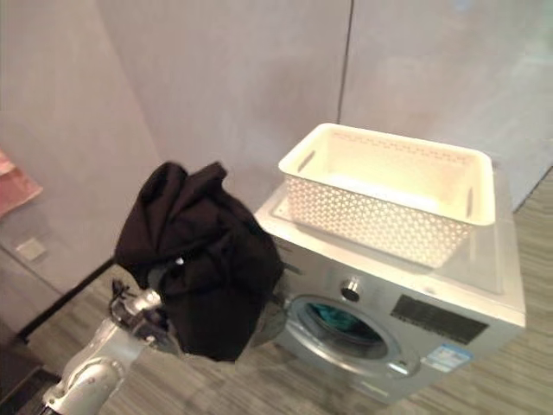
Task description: Grab the laundry basket,head to the washer,open it,put in the laundry and shut it.
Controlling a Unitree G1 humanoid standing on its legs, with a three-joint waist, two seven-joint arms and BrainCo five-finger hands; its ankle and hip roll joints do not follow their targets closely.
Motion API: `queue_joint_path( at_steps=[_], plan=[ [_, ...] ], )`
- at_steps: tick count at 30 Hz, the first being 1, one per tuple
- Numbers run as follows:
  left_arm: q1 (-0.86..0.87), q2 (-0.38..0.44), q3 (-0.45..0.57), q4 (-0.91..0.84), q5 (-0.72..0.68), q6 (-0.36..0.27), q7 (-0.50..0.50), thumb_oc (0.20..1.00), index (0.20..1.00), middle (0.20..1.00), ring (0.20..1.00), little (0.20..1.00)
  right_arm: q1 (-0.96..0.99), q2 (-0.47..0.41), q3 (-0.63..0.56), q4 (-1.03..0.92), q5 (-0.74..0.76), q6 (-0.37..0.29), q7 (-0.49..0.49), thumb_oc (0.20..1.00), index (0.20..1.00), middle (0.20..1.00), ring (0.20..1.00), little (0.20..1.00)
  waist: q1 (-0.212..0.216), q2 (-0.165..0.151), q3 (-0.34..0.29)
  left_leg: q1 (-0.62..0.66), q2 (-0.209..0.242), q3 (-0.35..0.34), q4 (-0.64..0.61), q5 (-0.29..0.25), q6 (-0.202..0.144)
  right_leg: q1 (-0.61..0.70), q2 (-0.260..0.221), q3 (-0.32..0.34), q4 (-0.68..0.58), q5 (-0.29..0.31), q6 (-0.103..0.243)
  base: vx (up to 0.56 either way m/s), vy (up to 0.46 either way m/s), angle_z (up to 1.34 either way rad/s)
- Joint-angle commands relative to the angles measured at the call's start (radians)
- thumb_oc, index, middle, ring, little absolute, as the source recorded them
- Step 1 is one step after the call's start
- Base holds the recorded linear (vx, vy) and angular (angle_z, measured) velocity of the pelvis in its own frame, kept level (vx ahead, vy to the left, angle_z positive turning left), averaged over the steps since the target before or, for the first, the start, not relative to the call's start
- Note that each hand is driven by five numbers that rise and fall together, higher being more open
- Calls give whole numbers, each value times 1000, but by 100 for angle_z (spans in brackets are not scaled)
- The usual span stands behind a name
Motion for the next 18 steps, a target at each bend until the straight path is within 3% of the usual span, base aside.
queue_joint_path(
  at_steps=[1, 4, 8, 9, 10, 11, 13, 18],
  plan=[
    [2, 114, 56, -73, -16, -23, -43, 200, 200, 200, 200, 200, -8, 49, -4, 48, -34, 3, -48, 1000, 1000, 1000, 1000, 1000, 14, -77, 29, -105, -45, 19, 296, -176, 77, -65, -95, 34, 50, 71, 43, -294, 257, -17],
    [31, 167, 45, -57, -25, -10, -60, 200, 200, 200, 200, 200, 55, 104, 7, 130, -27, 20, -24, 1000, 1000, 1000, 1000, 1000, -6, -68, 72, -142, -73, 41, 360, -219, 99, -121, -124, 46, 91, 109, 63, -210, 207, -2],
    [42, 197, 20, -31, -15, -4, -75, 200, 200, 200, 200, 200, 101, 148, 31, 280, 13, 23, -6, 1000, 1000, 1000, 1000, 1000, -14, -80, 99, -181, -111, 58, 392, -228, 119, -158, -156, 86, 76, 173, 70, -198, 164, -8],
    [38, 211, -8, -12, -14, -2, -65, 200, 200, 200, 200, 200, 130, 191, 97, 407, 54, 24, 23, 1000, 1000, 1000, 1000, 1000, -15, -70, 125, -204, -92, 74, 396, -212, 137, -176, -112, 105, 145, 90, 47, -173, 84, -4],
    [38, 211, -8, -12, -14, -2, -65, 200, 200, 200, 200, 200, 130, 191, 97, 407, 54, 24, 23, 1000, 1000, 1000, 1000, 1000, -15, -70, 125, -204, -92, 74, 396, -212, 137, -176, -112, 105, 145, 90, 47, -228, 95, 3],
    [33, 206, -29, -3, -19, 8, -66, 200, 200, 200, 200, 200, 137, 199, 118, 461, 72, 18, 34, 1000, 1000, 1000, 1000, 1000, -6, -67, 120, -206, -90, 87, 373, -196, 139, -187, -96, 78, 178, 50, 30, -85, 31, 0],
    [35, 163, -63, 21, 8, 15, -58, 200, 200, 200, 200, 200, 154, 243, 194, 649, 125, 24, 96, 1000, 1000, 1000, 1000, 1000, -6, -63, 125, -189, -81, 103, 300, -148, 130, -198, -84, 46, 159, 67, 28, -91, -10, -40],
    [49, 149, -101, 66, 24, 23, -60, 200, 200, 200, 200, 200, 154, 271, 355, 887, 155, 35, 201, 1000, 1000, 1000, 1000, 1000, 6, -78, 131, -180, -57, 112, 290, -132, 101, -157, -56, 35, 108, 45, 19, 14, -129, -30]
  ],
)
